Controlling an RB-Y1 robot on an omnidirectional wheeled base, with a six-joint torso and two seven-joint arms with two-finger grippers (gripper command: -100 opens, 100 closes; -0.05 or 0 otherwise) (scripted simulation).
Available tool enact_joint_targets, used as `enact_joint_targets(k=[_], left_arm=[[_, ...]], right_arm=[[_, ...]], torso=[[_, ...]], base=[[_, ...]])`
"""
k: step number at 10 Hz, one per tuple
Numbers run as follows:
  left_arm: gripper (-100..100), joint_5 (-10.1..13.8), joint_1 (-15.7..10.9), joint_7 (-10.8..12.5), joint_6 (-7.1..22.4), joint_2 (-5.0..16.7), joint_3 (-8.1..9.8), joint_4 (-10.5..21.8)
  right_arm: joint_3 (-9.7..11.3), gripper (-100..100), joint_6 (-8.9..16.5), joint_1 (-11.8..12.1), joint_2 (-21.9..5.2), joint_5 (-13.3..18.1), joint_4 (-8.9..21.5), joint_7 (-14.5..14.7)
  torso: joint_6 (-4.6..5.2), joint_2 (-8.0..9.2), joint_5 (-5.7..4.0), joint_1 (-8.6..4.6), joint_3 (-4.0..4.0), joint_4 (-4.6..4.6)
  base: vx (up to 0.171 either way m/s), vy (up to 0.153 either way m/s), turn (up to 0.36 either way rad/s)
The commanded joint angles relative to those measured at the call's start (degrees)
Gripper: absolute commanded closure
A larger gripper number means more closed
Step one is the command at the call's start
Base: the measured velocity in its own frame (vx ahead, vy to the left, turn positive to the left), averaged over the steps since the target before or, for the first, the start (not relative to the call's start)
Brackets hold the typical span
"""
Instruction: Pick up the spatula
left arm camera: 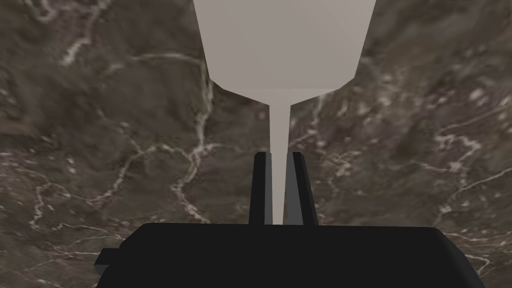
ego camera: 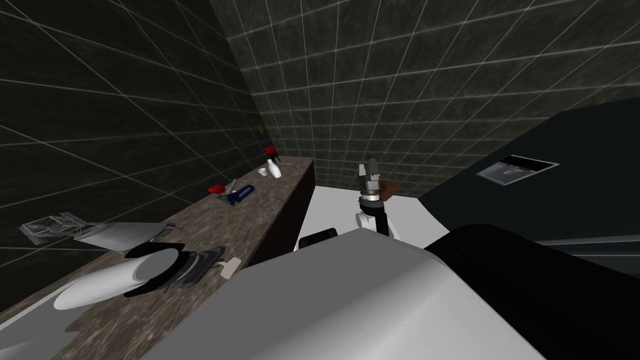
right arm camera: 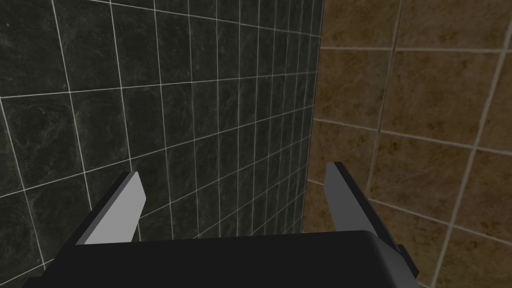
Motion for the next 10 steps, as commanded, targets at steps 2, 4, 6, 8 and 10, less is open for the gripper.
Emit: enact_joint_targets(k=[2, 4, 6, 8, 10], left_arm=[[100, 0.00, 0.00, 0.00, 0.00, 0.00, 0.00, 0.00], [0, 0.00, 0.00, 0.00, 0.00, 0.00, 0.00, 0.00], [100, 1.16, 3.56, 4.06, -1.63, 2.51, 0.05, -4.37], [100, 2.08, 6.38, 7.46, -3.00, 4.57, 0.10, -7.87], [100, 3.00, 9.19, 10.75, -4.37, 6.62, 0.15, -11.42]], right_arm=[[0.00, 0, 0.00, 0.00, 0.00, 0.00, 0.00, 0.00], [0.00, 0, 0.00, 0.00, 0.00, 0.00, 0.00, 0.00], [0.00, 0, 0.00, 0.00, 0.00, 0.00, 0.00, 0.00], [-0.01, 0, 0.00, 0.00, -0.01, 0.00, 0.00, 0.00], [0.00, 0, 0.00, 0.00, -0.01, 0.00, 0.00, 0.00]], torso=[[0.00, -0.02, 0.01, 0.01, -0.01, -0.01], [0.01, -0.03, 0.01, 0.02, -0.02, -0.01], [0.03, -0.06, 0.00, 0.07, -0.03, -0.01], [0.01, -0.11, 0.04, 0.25, -0.06, -0.02], [0.01, -0.06, 0.04, 0.21, -0.04, -0.02]], base=[[0.000, 0.000, 0.000], [0.000, 0.000, 0.000], [0.012, 0.040, -0.041], [0.021, 0.063, -0.025], [0.006, 0.051, -0.027]])
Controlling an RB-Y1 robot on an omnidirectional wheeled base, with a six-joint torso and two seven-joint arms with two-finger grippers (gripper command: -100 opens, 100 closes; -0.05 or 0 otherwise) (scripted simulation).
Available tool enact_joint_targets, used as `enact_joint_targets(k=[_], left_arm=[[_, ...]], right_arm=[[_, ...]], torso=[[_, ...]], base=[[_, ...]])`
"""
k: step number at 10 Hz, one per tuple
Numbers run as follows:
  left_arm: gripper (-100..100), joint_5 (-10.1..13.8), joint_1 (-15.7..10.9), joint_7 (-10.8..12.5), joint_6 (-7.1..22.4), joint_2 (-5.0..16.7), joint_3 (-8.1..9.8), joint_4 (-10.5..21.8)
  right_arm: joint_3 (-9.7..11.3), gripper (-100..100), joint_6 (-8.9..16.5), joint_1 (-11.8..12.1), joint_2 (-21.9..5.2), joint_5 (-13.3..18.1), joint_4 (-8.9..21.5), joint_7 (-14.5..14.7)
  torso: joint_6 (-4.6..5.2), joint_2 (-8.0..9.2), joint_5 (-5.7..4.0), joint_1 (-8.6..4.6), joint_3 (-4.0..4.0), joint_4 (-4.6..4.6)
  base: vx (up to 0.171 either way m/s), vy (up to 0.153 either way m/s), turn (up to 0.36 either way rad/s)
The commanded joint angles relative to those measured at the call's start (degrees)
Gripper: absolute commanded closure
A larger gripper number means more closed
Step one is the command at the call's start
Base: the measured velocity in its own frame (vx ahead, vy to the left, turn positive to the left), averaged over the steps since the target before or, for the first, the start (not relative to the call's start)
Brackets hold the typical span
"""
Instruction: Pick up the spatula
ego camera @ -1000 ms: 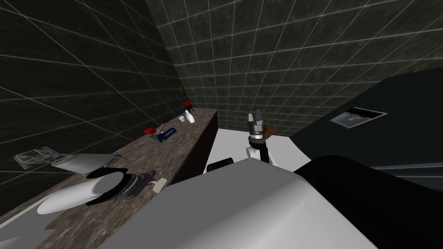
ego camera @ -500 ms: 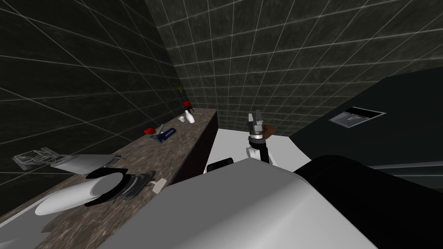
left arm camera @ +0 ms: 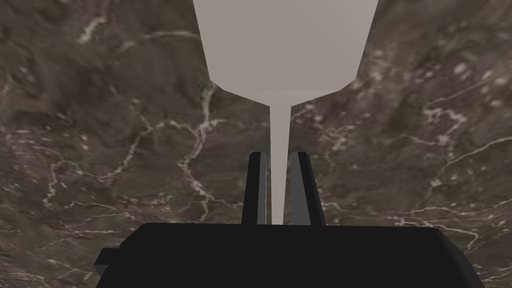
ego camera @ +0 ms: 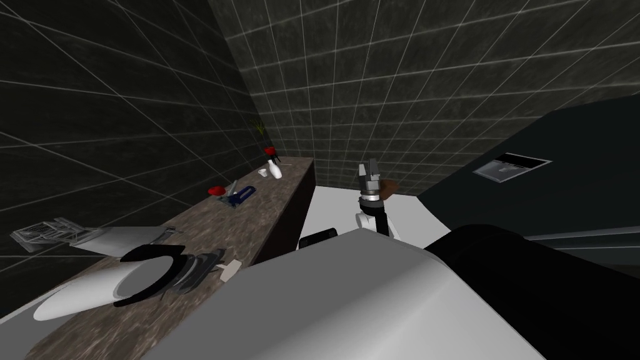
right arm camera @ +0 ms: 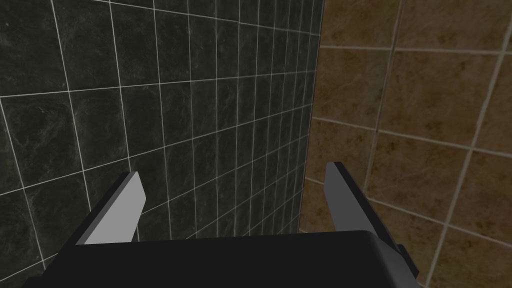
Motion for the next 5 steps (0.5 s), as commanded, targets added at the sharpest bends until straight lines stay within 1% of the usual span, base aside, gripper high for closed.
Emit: enact_joint_targets(k=[1, 3, 4, 5], left_arm=[[100, 0.72, 2.32, 2.86, -1.21, 1.65, 0.01, -2.86], [100, 1.64, 5.14, 6.21, -2.58, 3.70, 0.06, -6.42], [100, 1.38, 4.56, 5.12, -2.02, 3.10, 0.30, -5.60], [0, 1.46, 4.66, 5.49, -2.14, 3.21, 0.30, -5.81]], right_arm=[[0.00, 0, 0.00, 0.00, 0.00, 0.00, 0.00, 0.00], [0.00, 0, 0.00, 0.00, 0.00, 0.00, 0.00, 0.00], [0.00, 0, 0.00, 0.00, 0.00, 0.00, 0.00, 0.00], [0.00, 0, 0.00, 0.00, 0.00, 0.00, 0.00, 0.00]], torso=[[0.00, 0.00, 0.00, 0.00, 0.00, 0.00], [-0.01, -0.01, -0.01, -0.03, 0.00, 0.00], [0.01, -0.03, -0.01, -0.03, -0.02, 0.00], [0.00, -0.02, -0.01, -0.08, -0.01, 0.00]], base=[[0.010, 0.045, -0.025], [0.016, 0.046, -0.024], [0.007, 0.021, -0.010], [0.000, 0.000, 0.000]])
